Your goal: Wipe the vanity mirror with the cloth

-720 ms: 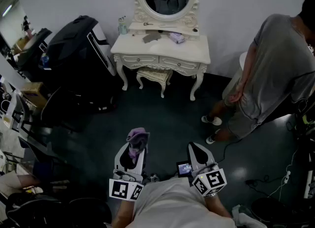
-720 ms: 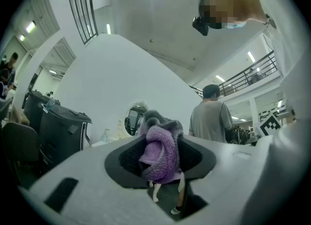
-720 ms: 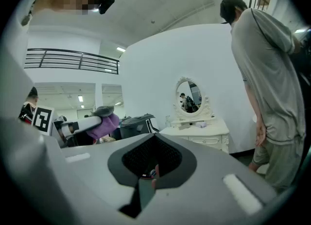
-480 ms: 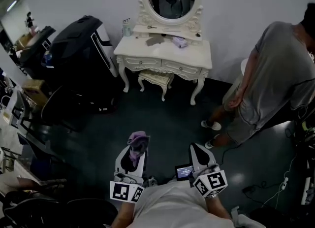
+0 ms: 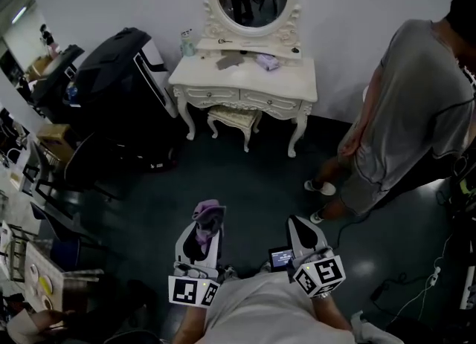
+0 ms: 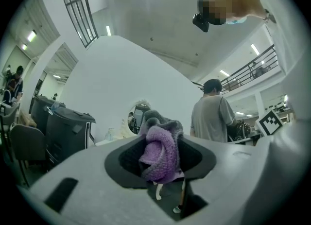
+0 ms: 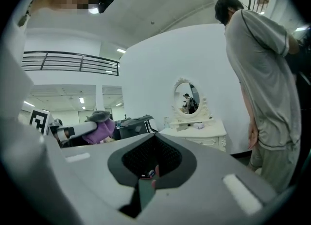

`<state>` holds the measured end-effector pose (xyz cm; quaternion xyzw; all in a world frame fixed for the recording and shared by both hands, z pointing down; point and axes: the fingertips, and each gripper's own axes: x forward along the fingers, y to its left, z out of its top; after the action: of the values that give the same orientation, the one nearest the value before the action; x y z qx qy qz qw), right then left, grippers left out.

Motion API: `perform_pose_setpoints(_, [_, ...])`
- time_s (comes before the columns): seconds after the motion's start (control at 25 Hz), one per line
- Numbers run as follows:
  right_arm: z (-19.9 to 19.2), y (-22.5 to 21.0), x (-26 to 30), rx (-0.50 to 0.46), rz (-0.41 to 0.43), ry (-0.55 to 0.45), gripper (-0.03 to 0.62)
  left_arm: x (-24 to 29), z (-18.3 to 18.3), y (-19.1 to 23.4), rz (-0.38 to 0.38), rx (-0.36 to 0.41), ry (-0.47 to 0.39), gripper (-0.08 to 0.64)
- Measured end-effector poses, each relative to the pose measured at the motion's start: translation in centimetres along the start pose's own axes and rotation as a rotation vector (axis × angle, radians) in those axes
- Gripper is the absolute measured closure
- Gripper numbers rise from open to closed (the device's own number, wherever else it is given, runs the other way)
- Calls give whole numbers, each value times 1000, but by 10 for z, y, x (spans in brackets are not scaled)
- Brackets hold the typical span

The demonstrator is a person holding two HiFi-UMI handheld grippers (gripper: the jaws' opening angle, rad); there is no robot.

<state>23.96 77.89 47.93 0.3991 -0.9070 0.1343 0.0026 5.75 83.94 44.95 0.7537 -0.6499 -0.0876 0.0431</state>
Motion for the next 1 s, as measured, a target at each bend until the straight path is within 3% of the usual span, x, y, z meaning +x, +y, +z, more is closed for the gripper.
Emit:
perform_pose_setpoints(0.32, [2,-57,-29,15,-64,-19,584,25,-11,-24,39,-28,-24,400])
perform_pose_setpoints(0.52, [0,-71,-25,37,-90,-4,584,50,-10,-28,0,0,-9,400])
perform_pose_setpoints(0.76, [12,-86,24,23,-112,-16,584,103,-11,-4,-22,29,0,400])
perform_pose_setpoints(1.0, [39,-92,117,14,-109,-33,584,175,0,53,-40,32,15,400])
